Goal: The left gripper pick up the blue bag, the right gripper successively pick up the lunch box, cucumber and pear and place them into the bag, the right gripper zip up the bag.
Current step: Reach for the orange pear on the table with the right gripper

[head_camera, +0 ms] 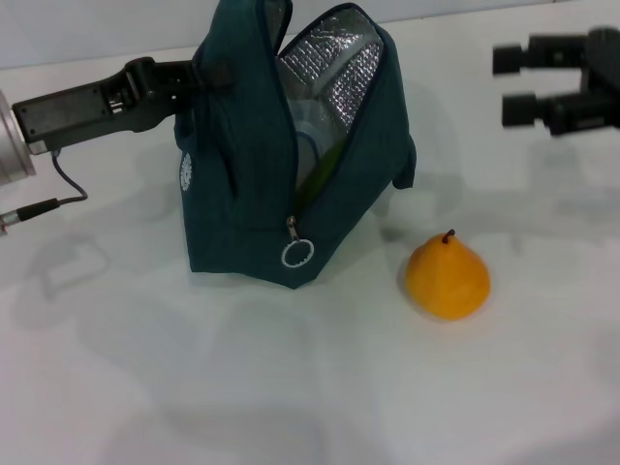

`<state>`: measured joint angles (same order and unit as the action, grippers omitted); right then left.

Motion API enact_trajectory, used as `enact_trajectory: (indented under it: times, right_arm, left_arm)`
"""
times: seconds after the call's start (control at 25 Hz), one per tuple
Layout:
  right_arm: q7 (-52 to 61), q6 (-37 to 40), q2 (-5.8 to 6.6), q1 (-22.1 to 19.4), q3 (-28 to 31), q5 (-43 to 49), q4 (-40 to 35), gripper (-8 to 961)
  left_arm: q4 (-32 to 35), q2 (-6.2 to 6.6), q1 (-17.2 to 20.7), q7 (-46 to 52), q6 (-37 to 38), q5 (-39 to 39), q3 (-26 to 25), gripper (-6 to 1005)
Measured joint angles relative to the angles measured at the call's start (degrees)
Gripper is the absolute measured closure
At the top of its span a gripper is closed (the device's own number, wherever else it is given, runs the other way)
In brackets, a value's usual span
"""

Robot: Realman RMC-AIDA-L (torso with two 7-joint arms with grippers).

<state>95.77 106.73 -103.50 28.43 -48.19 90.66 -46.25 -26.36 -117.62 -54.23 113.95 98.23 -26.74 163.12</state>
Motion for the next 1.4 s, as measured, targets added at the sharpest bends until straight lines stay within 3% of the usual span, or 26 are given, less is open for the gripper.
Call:
enact_trajectory:
  times: [0.16,0.28,0.48,0.64,1.4]
  right_arm:
    - [-1.97,0.11,-0.18,-0.58,-0.02,5.92,0.04,112]
    - [-3.15,-2.08,-1.09,-0.24,-0.12,10.5,0.5,125]
    - [-5.49,-7.73,-4.42,-0.05,-0.88,17.38,0.85,145]
    - [-6.72,-7.66,-5.78,0.87,-1.04,20.51,0.29,162]
    - [-5.65,-9.66,-7.22,2.73,-2.26,25.25,0.16,241]
  left_arm:
    - [0.0,0.01,-0.01,-0.14,-0.34,0.02,0.01,911]
    - [0.0,-0.04,-0.19,-0.27,-0.66,0.31,0.01,911]
    - [0.0,-0.15,0.0,-0.77,-0.68,0.33,0.01,911]
    - [0.0,-0.2,0.01,-0.8,-0.67,0.4,0.01,911]
    - [0.0,-0.47,0.07,-1.02,-0.57,0.17,0.01,911]
